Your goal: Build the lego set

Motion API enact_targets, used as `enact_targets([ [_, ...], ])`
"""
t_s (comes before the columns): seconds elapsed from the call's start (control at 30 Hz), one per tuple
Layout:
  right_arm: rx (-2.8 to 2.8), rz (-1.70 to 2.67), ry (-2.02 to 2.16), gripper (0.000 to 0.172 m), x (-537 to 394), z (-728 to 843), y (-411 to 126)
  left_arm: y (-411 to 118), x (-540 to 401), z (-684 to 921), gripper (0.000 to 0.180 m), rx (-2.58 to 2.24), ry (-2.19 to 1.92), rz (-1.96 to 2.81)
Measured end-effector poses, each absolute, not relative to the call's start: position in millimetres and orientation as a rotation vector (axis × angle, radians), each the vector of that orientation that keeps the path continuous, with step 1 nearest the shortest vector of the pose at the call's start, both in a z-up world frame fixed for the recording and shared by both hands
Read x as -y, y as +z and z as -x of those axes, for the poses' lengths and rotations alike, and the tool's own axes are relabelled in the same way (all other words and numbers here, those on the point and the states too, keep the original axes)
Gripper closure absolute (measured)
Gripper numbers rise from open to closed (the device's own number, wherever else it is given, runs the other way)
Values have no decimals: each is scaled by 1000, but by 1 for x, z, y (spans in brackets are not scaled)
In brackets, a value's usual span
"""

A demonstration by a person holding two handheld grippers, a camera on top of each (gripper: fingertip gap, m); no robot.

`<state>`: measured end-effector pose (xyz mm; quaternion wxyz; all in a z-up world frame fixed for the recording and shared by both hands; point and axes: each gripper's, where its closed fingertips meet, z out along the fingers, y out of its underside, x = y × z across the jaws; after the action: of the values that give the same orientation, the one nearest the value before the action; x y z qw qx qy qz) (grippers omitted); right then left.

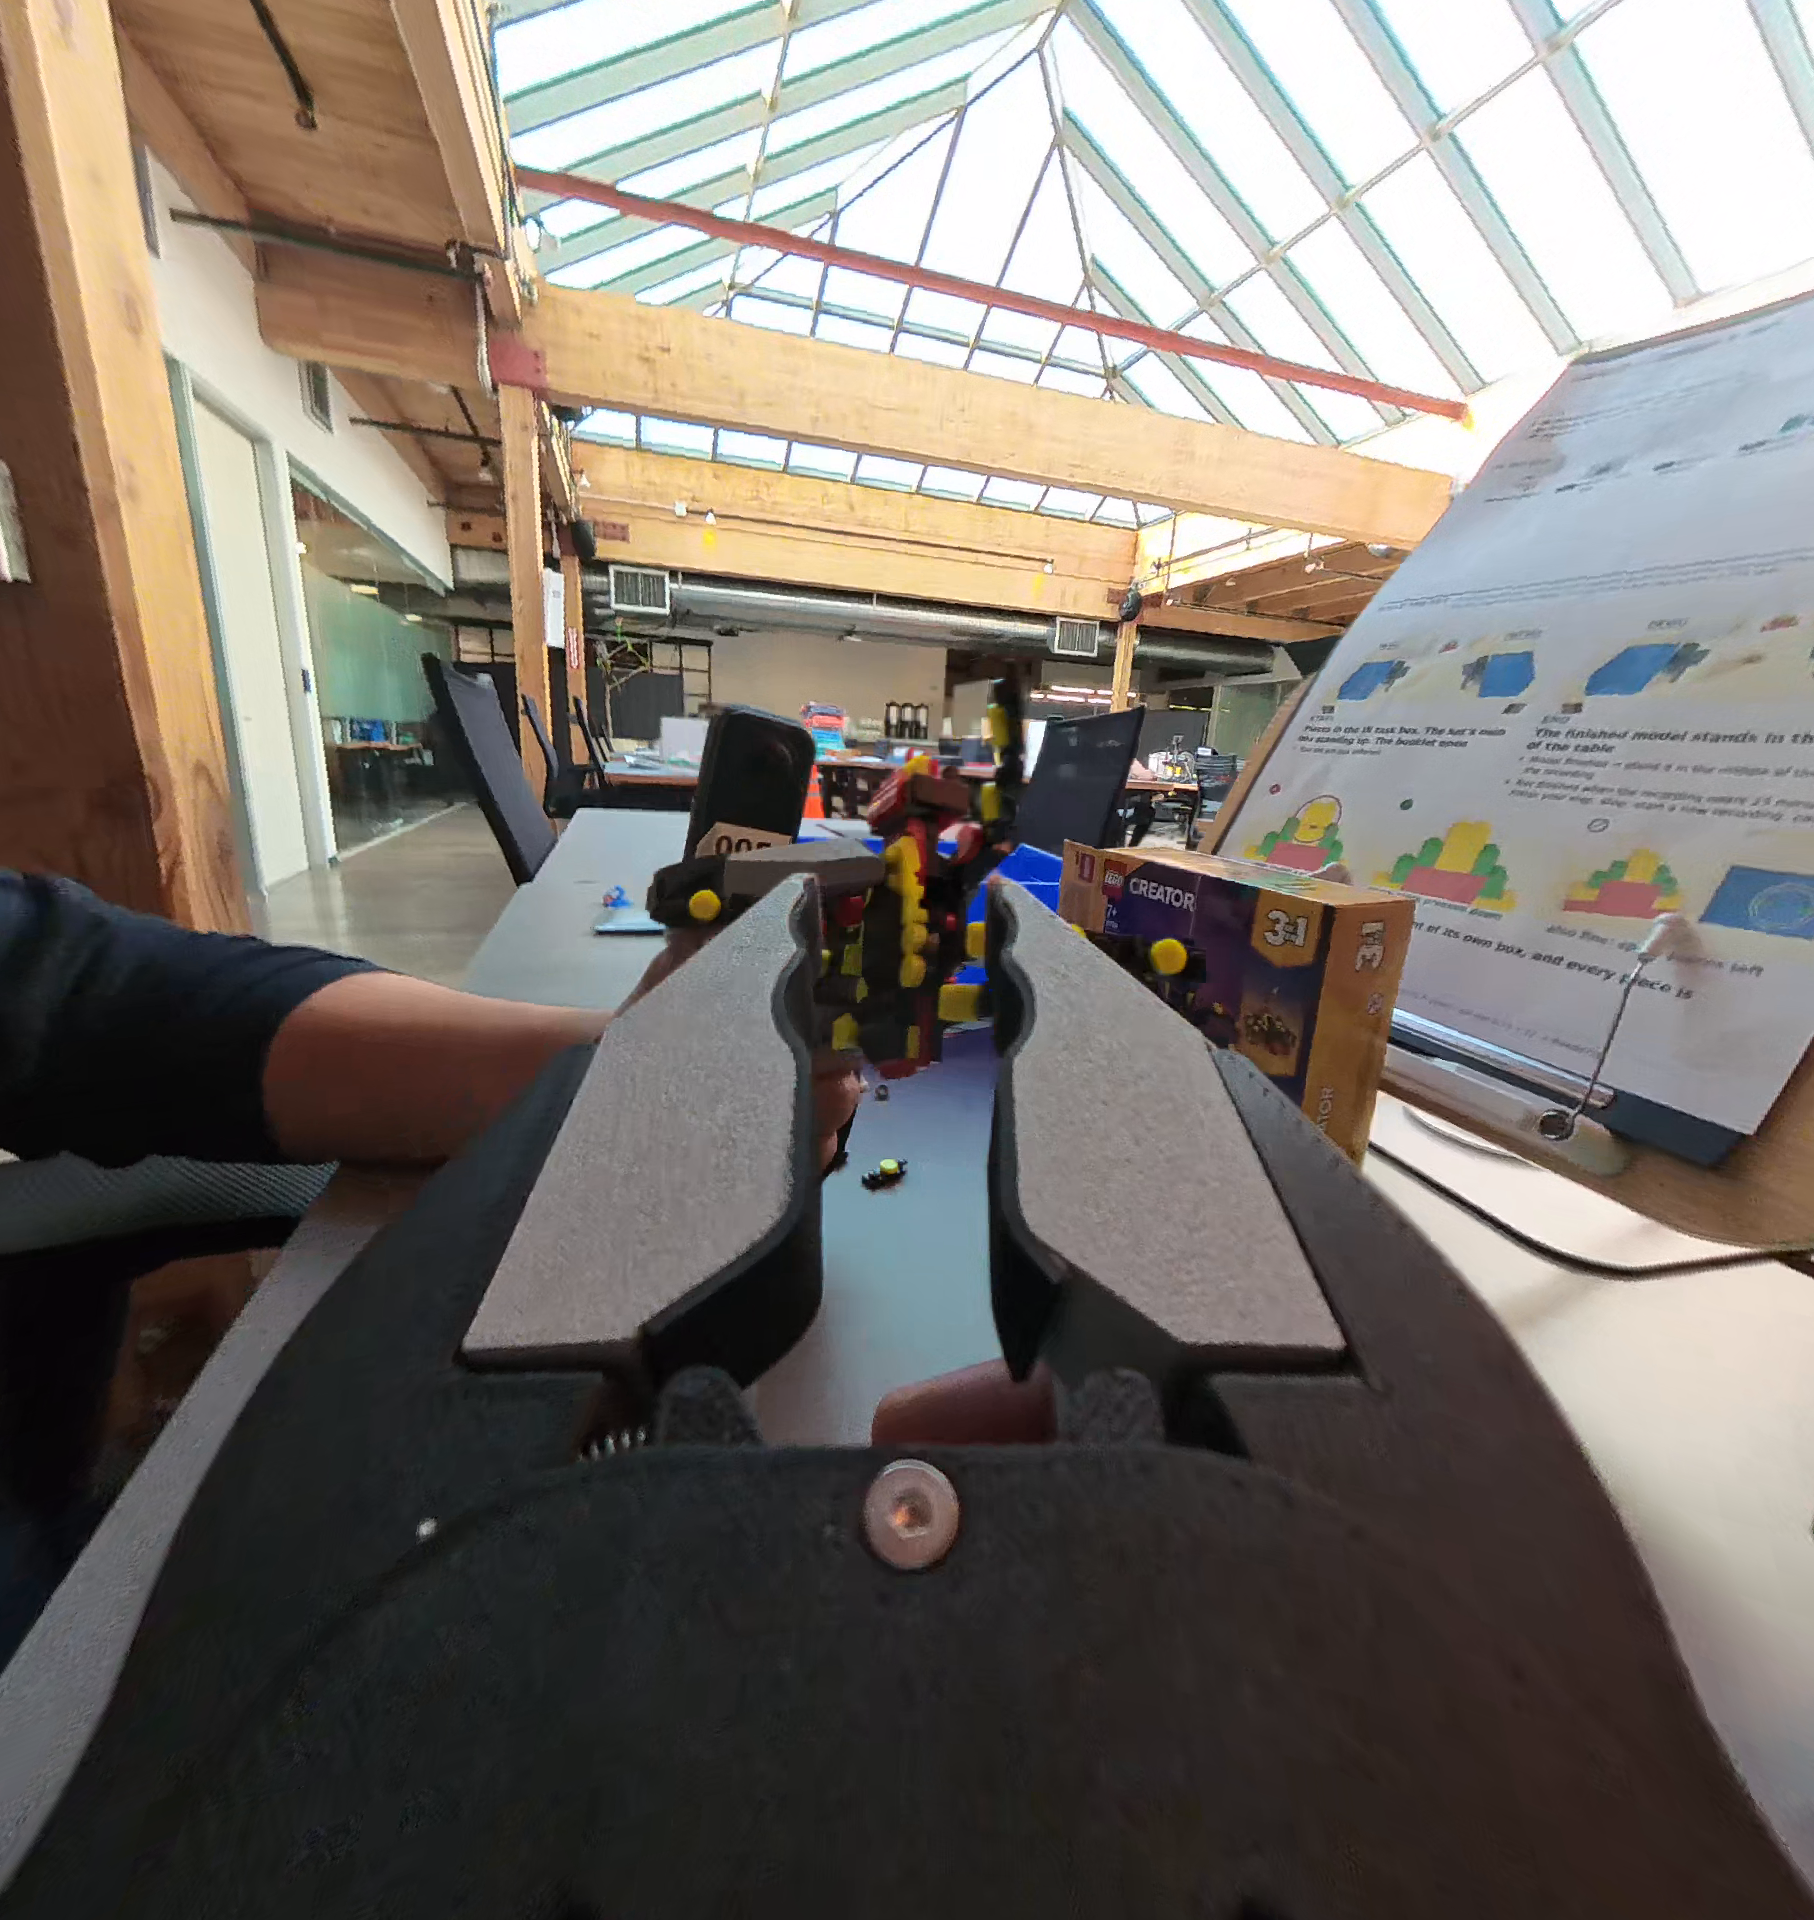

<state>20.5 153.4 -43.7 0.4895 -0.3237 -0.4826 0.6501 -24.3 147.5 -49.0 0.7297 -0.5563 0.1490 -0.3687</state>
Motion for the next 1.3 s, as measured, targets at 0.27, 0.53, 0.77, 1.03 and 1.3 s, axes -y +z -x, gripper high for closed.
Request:
enact_targets([
  [0.27, 1248, 775, 1468, 158, -136, -1, -65, -43, -142, 20, 163, -280, -976, 1162],
  [0.53, 1234, 774, 1577, 151, -134, -7, -55, -42, -138, 10, 171, -338, -982, 1162],
  [0.77, 1191, 797, 1509, 150, -149, -10, -51, -52, -138, -6, 171, -426, -937, 1210],
  [1.03, 1291, 866, 1437, 163, -152, -2, -64, -64, -143, -12, 171, -462, -869, 1275],
  [1.3, 1314, 887, 1594, 164, -149, -6, -61, -66, -148, -9, 149, -481, -693, 1325],
])
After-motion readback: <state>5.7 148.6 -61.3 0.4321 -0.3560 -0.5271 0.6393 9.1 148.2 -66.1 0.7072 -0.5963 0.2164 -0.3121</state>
